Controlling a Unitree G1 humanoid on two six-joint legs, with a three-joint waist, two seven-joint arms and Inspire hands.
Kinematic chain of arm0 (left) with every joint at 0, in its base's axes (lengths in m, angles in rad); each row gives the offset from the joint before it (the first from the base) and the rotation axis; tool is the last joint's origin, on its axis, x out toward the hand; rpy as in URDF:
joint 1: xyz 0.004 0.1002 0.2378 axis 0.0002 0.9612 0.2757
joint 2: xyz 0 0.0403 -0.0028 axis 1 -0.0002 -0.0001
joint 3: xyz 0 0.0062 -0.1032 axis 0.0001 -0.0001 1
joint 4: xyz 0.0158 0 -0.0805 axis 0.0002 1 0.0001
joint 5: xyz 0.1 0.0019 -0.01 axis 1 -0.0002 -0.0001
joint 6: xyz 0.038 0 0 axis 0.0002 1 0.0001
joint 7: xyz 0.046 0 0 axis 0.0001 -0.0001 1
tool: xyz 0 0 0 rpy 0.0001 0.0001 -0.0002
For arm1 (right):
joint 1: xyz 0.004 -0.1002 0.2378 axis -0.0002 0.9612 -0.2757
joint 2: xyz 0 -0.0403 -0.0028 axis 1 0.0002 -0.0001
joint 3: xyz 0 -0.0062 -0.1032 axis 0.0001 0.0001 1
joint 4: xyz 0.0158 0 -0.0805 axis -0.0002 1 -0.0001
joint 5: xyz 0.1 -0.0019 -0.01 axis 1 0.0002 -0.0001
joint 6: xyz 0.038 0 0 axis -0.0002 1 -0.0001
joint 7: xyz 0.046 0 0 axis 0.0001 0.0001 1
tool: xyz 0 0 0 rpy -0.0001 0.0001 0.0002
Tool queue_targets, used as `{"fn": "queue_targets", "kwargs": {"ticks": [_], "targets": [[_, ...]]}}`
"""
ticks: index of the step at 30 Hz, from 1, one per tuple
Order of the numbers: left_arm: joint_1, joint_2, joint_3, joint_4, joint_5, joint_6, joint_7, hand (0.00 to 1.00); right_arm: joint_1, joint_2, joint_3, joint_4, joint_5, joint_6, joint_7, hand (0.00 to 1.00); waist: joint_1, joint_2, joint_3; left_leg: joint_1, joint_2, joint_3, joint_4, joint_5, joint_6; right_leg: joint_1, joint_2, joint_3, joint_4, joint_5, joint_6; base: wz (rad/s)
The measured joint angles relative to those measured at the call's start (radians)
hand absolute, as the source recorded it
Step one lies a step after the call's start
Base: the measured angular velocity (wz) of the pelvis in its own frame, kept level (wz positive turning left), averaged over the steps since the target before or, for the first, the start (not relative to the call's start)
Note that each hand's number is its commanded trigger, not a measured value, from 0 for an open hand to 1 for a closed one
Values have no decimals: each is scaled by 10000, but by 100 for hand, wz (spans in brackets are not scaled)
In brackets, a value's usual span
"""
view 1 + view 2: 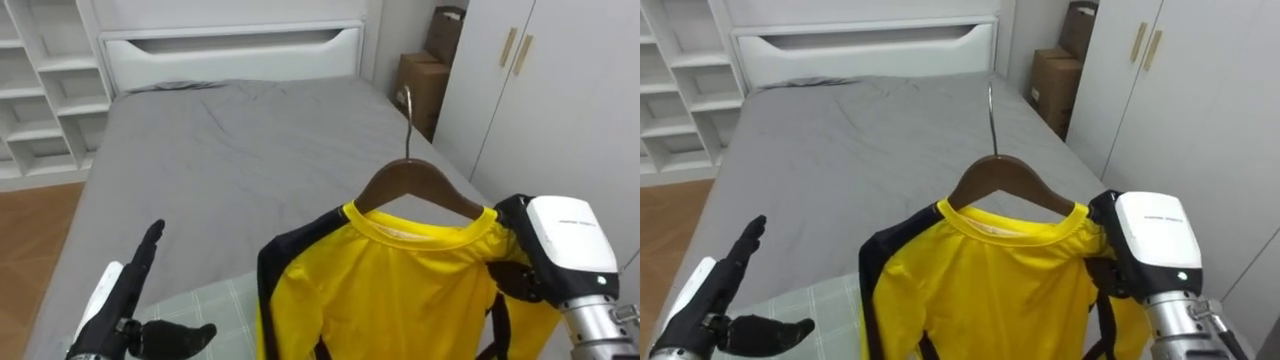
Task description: Hang clothes
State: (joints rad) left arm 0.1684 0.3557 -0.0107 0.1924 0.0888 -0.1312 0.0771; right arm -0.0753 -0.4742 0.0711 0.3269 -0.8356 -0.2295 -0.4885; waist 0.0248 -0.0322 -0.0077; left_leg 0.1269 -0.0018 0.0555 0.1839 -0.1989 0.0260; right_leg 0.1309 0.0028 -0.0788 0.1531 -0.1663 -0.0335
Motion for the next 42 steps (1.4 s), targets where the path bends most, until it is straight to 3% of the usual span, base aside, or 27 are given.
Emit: {"fn": "queue_targets", "kwargs": {"ticks": [3, 11, 16, 21, 29, 35, 42], "targets": [[240, -330, 198, 342, -14, 14, -17, 0, 508, 0, -239, -613, -19, 100, -25, 100, 55, -17, 3, 108, -31, 59, -163, 41, 21, -3, 2, 166, 16, -27, 8, -7], [463, -625, 212, 1024, -538, 117, -7, 0, 1348, 5, -289, -1877, 69, 136, -45, 100, 67, -102, 58, 55, -70, 227, -198, 51, 21, -120, -5, 364, -5, -29, 12, -7], [622, -688, 270, 2040, -601, 164, -10, 0, 1531, 28, -407, -2070, 89, 141, -45, 100, 81, -144, 76, 33, -97, 282, -236, 49, 21, -123, -7, 371, 1, -40, 31, -1], [742, -705, 497, 2901, -1672, 171, -20, 0, 1791, 45, -564, -2426, 61, 131, -48, 100, 87, -122, 82, 33, -35, 379, -235, 43, 19, -202, -11, 379, 10, -41, 32, -2], [740, -789, 486, 4666, -1762, 181, -66, 0, 2001, 59, -562, -2424, 105, 133, -68, 100, 80, 98, 46, -28, -59, 592, -246, 12, 68, -442, -18, 555, 210, -63, 69, -7], [757, -828, 486, 5143, -1757, 178, -222, 0, 2129, 88, -552, -2420, 122, 133, -68, 100, 168, 93, 48, 17, -75, 808, -244, -2, 95, -580, -3, 788, 425, -74, 87, -11], [720, -1005, 489, 5855, -1742, 164, -309, 0, 2395, 731, -529, -2287, 103, 212, 13, 100, 134, 6, 75, 67, -90, 997, -289, -46, 162, -665, 54, 975, 532, -93, 119, -9]]}}
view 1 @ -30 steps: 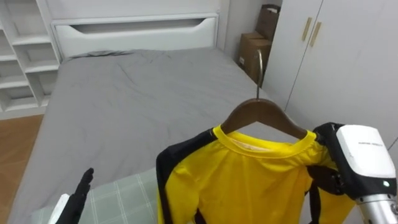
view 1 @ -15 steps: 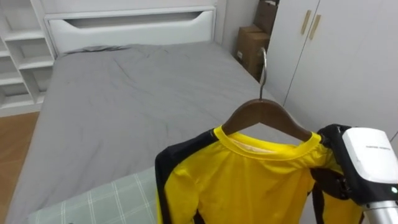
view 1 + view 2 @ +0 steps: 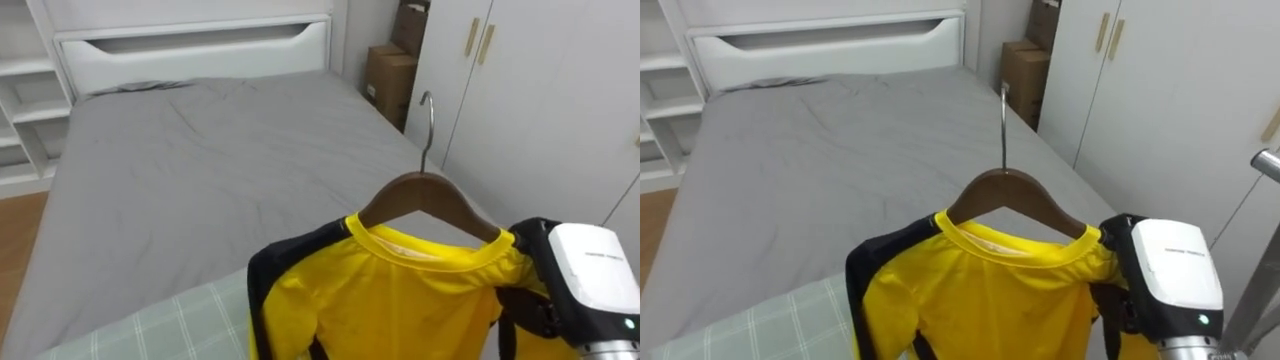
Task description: Hang clothes
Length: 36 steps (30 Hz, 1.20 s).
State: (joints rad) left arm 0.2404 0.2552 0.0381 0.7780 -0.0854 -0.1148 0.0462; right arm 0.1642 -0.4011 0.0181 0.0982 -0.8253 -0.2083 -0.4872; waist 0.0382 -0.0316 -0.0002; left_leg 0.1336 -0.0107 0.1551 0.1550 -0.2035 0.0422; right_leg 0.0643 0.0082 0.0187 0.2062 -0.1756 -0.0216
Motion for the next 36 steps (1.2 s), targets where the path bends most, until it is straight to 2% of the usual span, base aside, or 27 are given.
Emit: {"fn": "queue_targets", "kwargs": {"ticks": [5, 9, 15, 24, 32, 36], "targets": [[25, -11, 23, 52, 91, -6, -193, 0, 26, 178, -2, -3, 3, 244, 128, 100, -12, -5, -6, -7, 1, 90, -48, -35, 58, -67, -10, 40, 6, -7, 31, -4], [323, -62, 326, 154, 77, -234, -271, 0, 24, 217, -19, -121, -28, 291, 288, 100, 3, -33, -29, 0, -1, 113, -96, -42, 68, -68, -10, 87, -28, -14, 47, -1], [265, -98, 386, 840, 79, -544, -114, 0, 23, 221, -21, -172, -13, 368, 322, 100, 170, 15, -71, 19, 43, 319, -165, -51, 52, -96, 35, 103, -10, -12, 49, -10], [205, -95, 385, 1267, 76, -785, 65, 0, 21, 220, -22, -339, 9, 498, 327, 100, 194, 9, -59, 69, 100, 353, -219, -85, 6, -106, 108, 129, 8, -10, 44, -1], [184, -142, 390, 1225, 149, -751, 169, 0, 21, 220, -97, -339, -11, 500, 333, 100, 186, 60, -37, 86, 142, 367, -217, -110, -30, -143, 129, 190, -12, -6, 35, -2], [18, -234, 374, 860, 592, -420, 231, 0, 22, 241, -99, -342, -2, 561, 337, 100, 155, 72, -6, 67, 125, 381, -198, -108, -28, -135, 113, 204, 2, -6, 35, 0]]}}
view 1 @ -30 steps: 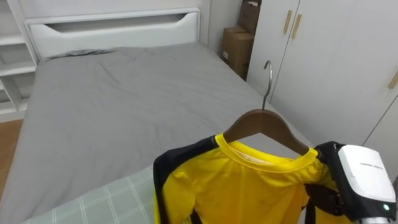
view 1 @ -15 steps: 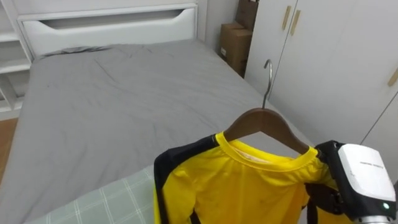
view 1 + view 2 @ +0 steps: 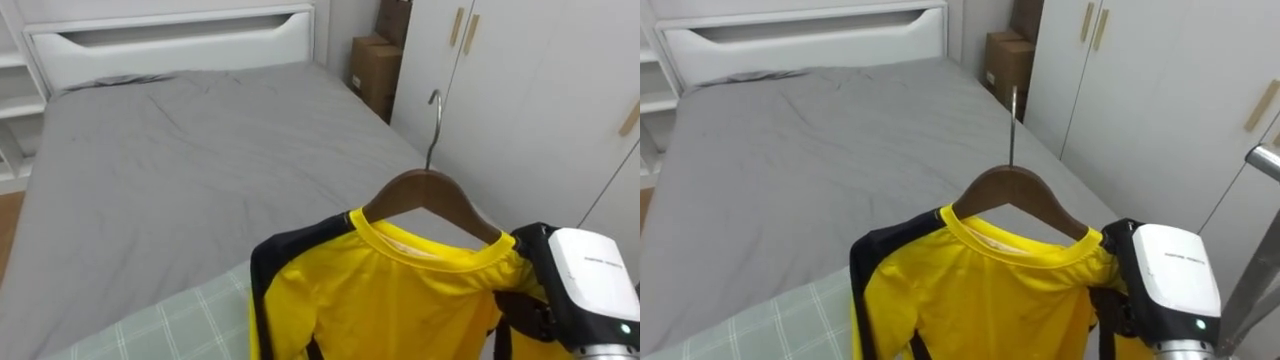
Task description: Hang clothes
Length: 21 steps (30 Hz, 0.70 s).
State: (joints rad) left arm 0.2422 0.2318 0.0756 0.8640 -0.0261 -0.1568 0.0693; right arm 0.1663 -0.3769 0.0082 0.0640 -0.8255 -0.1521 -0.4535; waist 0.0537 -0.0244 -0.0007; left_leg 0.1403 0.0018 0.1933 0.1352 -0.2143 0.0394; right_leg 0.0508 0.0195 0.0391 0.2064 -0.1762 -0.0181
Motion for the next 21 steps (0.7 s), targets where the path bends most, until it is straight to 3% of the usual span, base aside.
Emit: {"fn": "queue_targets", "kwargs": {"ticks": [5, 8, 10, 13, 15, 21], "targets": [[5, -21, -3, -285, 138, 62, 107, 0, 1, 29, 3, 12, -15, -12, 4, 100, 37, -88, 101, -51, 21, 290, 19, -1, -1, -281, 26, 238, 141, -1, 1, -15], [27, -22, 34, -461, 285, 118, 243, 0, -35, 133, 2, 10, -24, -167, 3, 100, 189, -56, 131, -57, 115, 966, 12, -50, -8, -714, 176, 470, 460, -1, 1, -58], [66, -34, 77, -861, 405, 289, 335, 0, -53, 158, 12, 19, -49, -379, 2, 100, 337, 2, 162, -57, 204, 1482, 160, -180, -42, -978, 133, -78, 723, 15, -26, -89], [62, -93, 291, -1656, 408, 369, 528, 0, -83, 323, 69, 153, -201, -502, 0, 100, 371, 98, 216, 64, 342, 2281, 377, -426, -65, -1317, -47, -1399, 1146, 42, -91, -80], [63, -116, 388, -2360, 395, 487, 807, 0, -209, 334, 139, 484, -474, -604, 0, 100, 385, 106, 251, 69, 401, 2794, 611, -647, -49, -1593, -389, -2891, 1530, 33, -319, -69], [63, -150, 386, -3680, 539, 671, 993, 0, -255, 354, 138, 802, -474, -401, 19, 100, 288, 23, 226, -103, 414, 3301, 918, -825, 1, -1944, -398, -2667, 1769, 26, -493, -27]]}}
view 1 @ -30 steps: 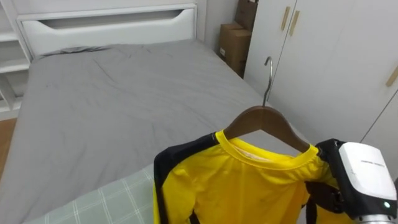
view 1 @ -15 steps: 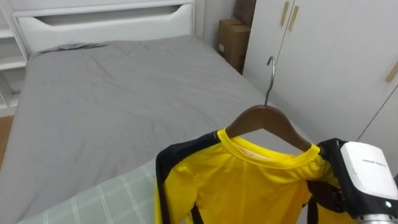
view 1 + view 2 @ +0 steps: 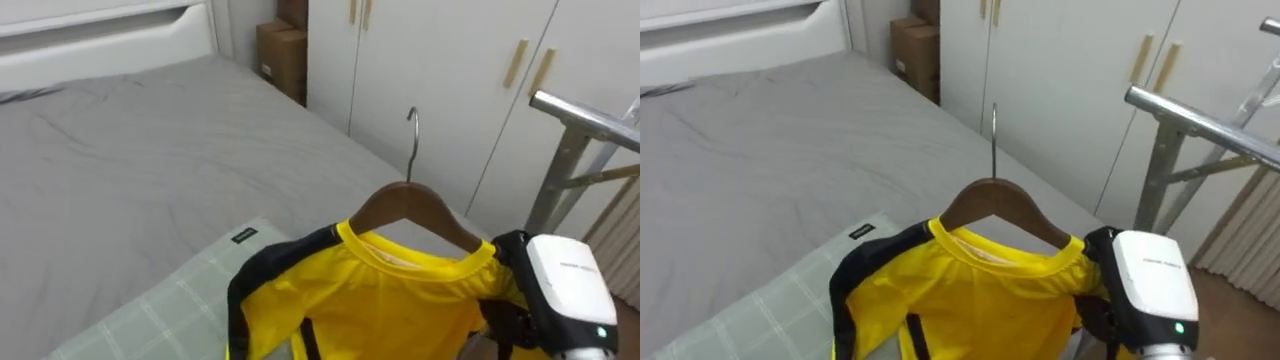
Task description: Hang clothes
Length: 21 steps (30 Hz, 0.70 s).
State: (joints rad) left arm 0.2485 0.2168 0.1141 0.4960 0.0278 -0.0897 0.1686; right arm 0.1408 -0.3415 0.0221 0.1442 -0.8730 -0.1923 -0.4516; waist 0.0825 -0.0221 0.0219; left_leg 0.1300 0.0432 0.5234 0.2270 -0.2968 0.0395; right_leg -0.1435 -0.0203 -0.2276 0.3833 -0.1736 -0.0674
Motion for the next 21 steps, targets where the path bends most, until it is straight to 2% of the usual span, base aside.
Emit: {"fn": "queue_targets", "kwargs": {"ticks": [4, 5, 6, 7, 9, 10, 11, 12, 13, 14, 15, 16, 17, 18, 19, 20, 21], "targets": [[-224, -79, -438, -472, 317, -68, -44, 0, -62, 224, 1, -68, -41, -37, 128, 100, -75, -62, -76, 170, 169, 430, 186, -66, -115, 77, 214, 205, -69, 85, -72, -34], [-256, -105, -596, -471, 315, -66, -29, 0, -77, 353, 9, -75, -38, -61, 128, 100, -101, -108, -108, 234, 258, 677, 312, -120, -207, 57, 251, 189, 11, 67, -121, -60], [-250, -104, -839, -416, 309, -65, -34, 0, -158, 355, 94, -74, -29, -66, 131, 100, -132, -129, -108, 297, 370, 976, 555, -224, -301, 20, 230, -36, 169, 8, -214, -70], [-235, -109, -954, -370, 309, -60, -51, 0, -221, 340, 160, -75, -29, -65, 131, 100, -143, -128, -107, 337, 419, 1115, 680, -314, -364, 3, 241, -64, 260, -57, -290, -71], [-250, -113, -1282, -119, 317, -33, -269, 0, -318, 351, 395, -82, -22, -81, 139, 100, -332, -155, -118, 375, 771, 1554, 1468, -713, -585, -96, 485, 356, 665, -348, -468, -67], [-271, -117, -1313, -22, 318, -31, -335, 0, -327, 355, 447, -82, -22, -87, 142, 100, -366, -174, -128, 347, 878, 1582, 1741, -768, -632, -102, 572, 491, 703, -418, -522, -71], [-263, -114, -1363, 171, 316, -29, -435, 0, -348, 346, 557, -84, -25, -129, 167, 100, -424, -244, -154, 166, 1088, 1452, 2522, -768, -640, -99, 708, 831, 739, -497, -630, -84], [-221, -131, -1511, 371, 319, -26, -502, 0, -456, 265, 633, -88, -25, -187, 177, 100, -472, -195, -128, -69, 1245, 871, 3398, -744, -628, -82, 902, 1206, 826, -499, -689, -91], [-200, -136, -1611, 468, 316, -25, -550, 0, -513, 224, 665, -93, -4, -193, 177, 100, -491, -140, -101, -212, 1299, 456, 3777, -719, -620, -68, 976, 1370, 874, -496, -697, -99], [-153, -198, -1728, 546, 309, -5, -710, 0, -555, 215, 671, -104, 46, -192, 176, 100, -538, -82, -102, -613, 1351, -312, 4409, -612, -625, 15, 1134, 1780, 919, -493, -749, -86], [-163, -251, -1807, 520, 317, -9, -824, 0, -555, 226, 671, -123, 23, -189, 176, 100, -621, -158, -79, -930, 1246, -949, 4623, -633, -669, -7, 1196, 2195, 998, -525, -737, -85], [-183, -288, -1828, 522, 317, -16, -892, 0, -561, 226, 672, -126, -37, -189, 177, 100, -630, -214, -86, -1079, 1168, -1225, 4618, -635, -669, -31, 1197, 2406, 1010, -531, -730, -96], [-185, -322, -1920, 527, 324, -53, -1006, 0, -587, 227, 710, -126, -105, -197, 181, 100, -593, -322, -83, -1356, 1042, -1758, 4446, -627, -685, -43, 1209, 2902, 996, -511, -706, -124], [-137, -404, -1947, 534, 343, -54, -1136, 0, -594, 217, 731, -180, -190, -219, 185, 100, -535, -348, -104, -1549, 934, -2365, 4095, -546, -822, -10, 1264, 3431, 907, -411, -579, -130], [-113, -458, -1947, 534, 322, -52, -1180, 0, -592, 203, 738, -245, -229, -220, 185, 100, -522, -337, -107, -1615, 885, -2672, 3870, -484, -903, 32, 1301, 3601, 802, -356, -560, -127], [-116, -512, -1959, 532, 290, -53, -1206, 0, -594, 184, 760, -449, -325, -221, 184, 100, -497, -329, -115, -1699, 765, -3310, 3244, -438, -898, 43, 1416, 4088, 721, -250, -564, -117], [-153, -523, -2004, 524, 331, -55, -1202, 0, -601, 180, 768, -647, -374, -250, 183, 100, -525, -268, -184, -1674, 444, -3964, 2493, -337, -1023, 34, 1583, 4634, 598, -110, -540, -119]]}}
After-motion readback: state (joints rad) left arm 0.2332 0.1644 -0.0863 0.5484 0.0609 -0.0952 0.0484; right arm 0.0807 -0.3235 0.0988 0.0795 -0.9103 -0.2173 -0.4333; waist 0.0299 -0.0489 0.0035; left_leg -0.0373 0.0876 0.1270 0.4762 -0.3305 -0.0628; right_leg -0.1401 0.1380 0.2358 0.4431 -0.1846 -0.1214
